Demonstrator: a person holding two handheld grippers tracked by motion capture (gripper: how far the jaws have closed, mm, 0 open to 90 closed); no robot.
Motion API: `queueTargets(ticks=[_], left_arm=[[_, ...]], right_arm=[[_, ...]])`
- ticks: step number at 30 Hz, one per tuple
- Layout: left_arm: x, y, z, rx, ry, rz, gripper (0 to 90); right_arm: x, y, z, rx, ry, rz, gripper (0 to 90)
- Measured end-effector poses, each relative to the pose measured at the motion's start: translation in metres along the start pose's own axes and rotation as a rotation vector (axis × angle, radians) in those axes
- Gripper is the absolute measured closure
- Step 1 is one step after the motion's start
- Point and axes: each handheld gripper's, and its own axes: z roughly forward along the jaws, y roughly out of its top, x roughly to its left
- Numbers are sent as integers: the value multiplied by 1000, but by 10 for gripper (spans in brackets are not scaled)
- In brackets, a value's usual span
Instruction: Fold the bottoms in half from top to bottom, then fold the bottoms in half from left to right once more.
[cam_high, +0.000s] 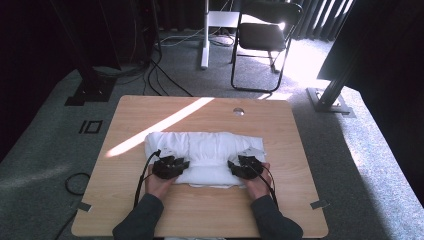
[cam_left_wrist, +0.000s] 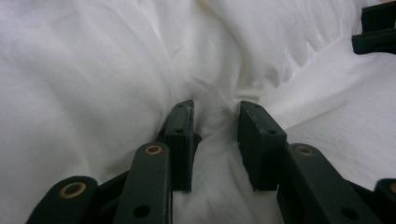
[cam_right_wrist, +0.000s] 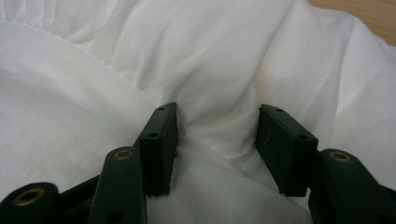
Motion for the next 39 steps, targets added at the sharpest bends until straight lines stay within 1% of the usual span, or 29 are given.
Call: queueTargets(ticks=[2, 4, 5, 6, 8, 9, 11, 12, 13, 14, 15, 17, 19, 20, 21, 23, 25, 26, 27, 28, 29, 30, 32, 33, 34, 35, 36, 38, 39], left_arm=[[1, 3, -3, -12, -1, -15, 638], [2, 5, -16, -57, -7, -40, 565], [3, 6, -24, -87, -1, -47, 541], [6, 6, -34, -108, 14, -48, 521], [15, 5, -53, -149, 67, -68, 513], [21, 4, -62, -156, 101, -77, 512], [35, 0, -77, -164, 170, -118, 515], [42, -3, -83, -164, 176, -145, 521], [47, -5, -87, -163, 171, -165, 522], [51, -8, -90, -160, 171, -173, 521], [54, -11, -91, -152, 168, -178, 520], [56, -16, -90, -131, 179, -179, 497], [57, -22, -88, -123, 121, -183, 468], [56, -24, -86, -112, 115, -167, 464], [54, -25, -84, -88, 97, -146, 441], [50, -25, -79, -51, 76, -118, 412], [46, -24, -72, -8, 65, -91, 428], [43, -25, -68, 18, 72, -72, 464], [41, -26, -65, 30, 55, -64, 543], [39, -29, -64, 37, 36, -49, 667], [35, -31, -65, 41, 67, -25, 822], [33, -34, -68, 39, 91, -26, 889], [32, -40, -79, 13, 123, -57, 898], [33, -44, -86, 1, 129, -78, 899], [33, -47, -93, -7, 124, -93, 899], [32, -51, -98, -10, 121, -102, 898], [30, -54, -102, -7, 130, -109, 892], [26, -61, -108, 3, 200, -112, 879], [28, -65, -112, -6, 213, -134, 841]], right_arm=[[-2, -1, 2, -3, 8, 16, 476], [-3, -1, 2, -4, 10, 22, 476], [-3, -1, 1, -3, 9, 20, 477], [-3, -1, 1, -3, 10, 20, 476], [-4, -1, 2, -4, 15, 23, 476], [-4, -2, 2, -4, 17, 25, 476], [-4, -2, 2, -4, 19, 27, 476], [-5, -2, 2, -4, 20, 28, 476], [-5, -2, 2, -5, 21, 27, 476], [-5, -2, 2, -5, 22, 29, 476], [-5, -2, 2, -5, 20, 28, 477], [-5, -2, 2, -4, 20, 27, 476], [-5, -2, 2, -4, 21, 30, 476], [-5, -2, 2, -4, 20, 29, 476], [-5, -2, 2, -4, 20, 28, 476], [-5, -2, 2, -5, 22, 30, 476], [-5, -2, 2, -5, 22, 31, 477], [-5, -2, 2, -7, 21, 30, 477], [-5, -2, 2, -7, 20, 30, 477], [-5, -3, 2, -7, 21, 31, 477], [-5, -3, 2, -6, 21, 33, 478], [-5, -3, 2, -4, 21, 32, 480], [-5, -3, 2, -2, 17, 33, 487], [-5, -3, 3, -1, 17, 33, 489], [-5, -3, 3, 1, 18, 35, 491], [-6, -3, 3, 2, 20, 38, 492], [-6, -3, 3, 1, 23, 40, 492], [-5, -3, 4, 4, 21, 39, 494], [-5, -3, 3, 6, 18, 40, 495]])
